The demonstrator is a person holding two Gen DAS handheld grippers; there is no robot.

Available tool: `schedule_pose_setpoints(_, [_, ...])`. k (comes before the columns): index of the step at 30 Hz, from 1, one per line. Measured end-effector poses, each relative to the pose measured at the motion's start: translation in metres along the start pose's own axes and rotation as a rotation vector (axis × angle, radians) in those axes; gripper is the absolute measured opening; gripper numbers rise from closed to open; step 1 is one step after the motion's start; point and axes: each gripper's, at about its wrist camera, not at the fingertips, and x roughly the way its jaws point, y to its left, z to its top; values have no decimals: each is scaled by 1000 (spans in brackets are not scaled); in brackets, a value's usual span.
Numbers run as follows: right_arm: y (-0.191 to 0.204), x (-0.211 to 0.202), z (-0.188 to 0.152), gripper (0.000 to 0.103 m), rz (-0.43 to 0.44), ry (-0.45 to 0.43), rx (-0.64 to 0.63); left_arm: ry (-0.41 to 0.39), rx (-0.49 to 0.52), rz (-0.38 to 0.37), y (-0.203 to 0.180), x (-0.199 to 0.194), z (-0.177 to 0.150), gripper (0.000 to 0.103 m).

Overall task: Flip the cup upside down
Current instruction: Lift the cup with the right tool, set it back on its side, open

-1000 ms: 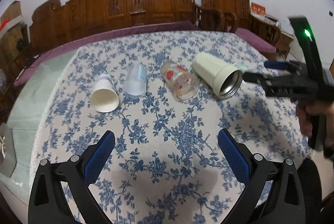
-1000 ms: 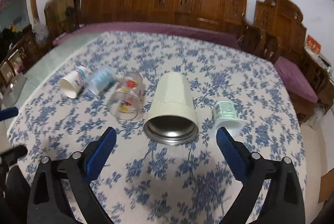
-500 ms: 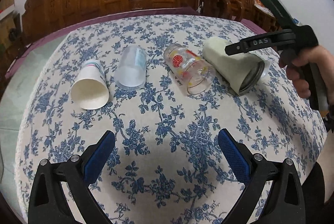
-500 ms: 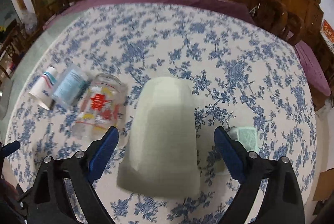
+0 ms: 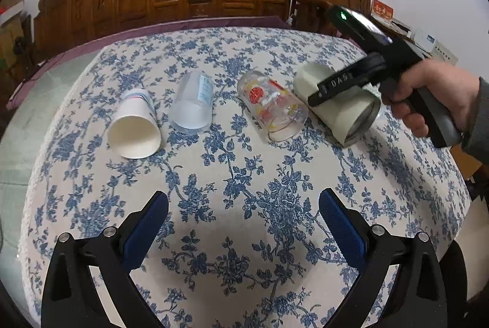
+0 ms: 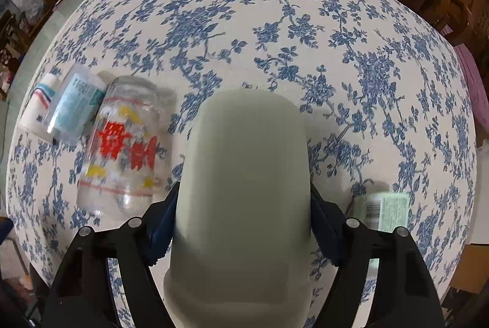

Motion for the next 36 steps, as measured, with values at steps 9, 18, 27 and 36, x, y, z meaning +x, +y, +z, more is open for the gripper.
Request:
schedule_pose_setpoints(9, [11, -47, -55, 78, 61, -78, -18, -61, -61, 4, 3, -46, -13, 95])
schedule_pose_setpoints(18, [47, -64, -115, 79, 137, -100, -24, -104, -87, 36, 10, -86, -34, 95])
schedule_pose_setpoints(27, [94, -50, -151, 79, 207, -85, -9, -138, -84, 72, 15, -114, -48, 95])
schedule_pose_setpoints(36, [94, -33, -156, 79, 202, -75, 43, -152, -72, 89, 13, -130, -50, 95])
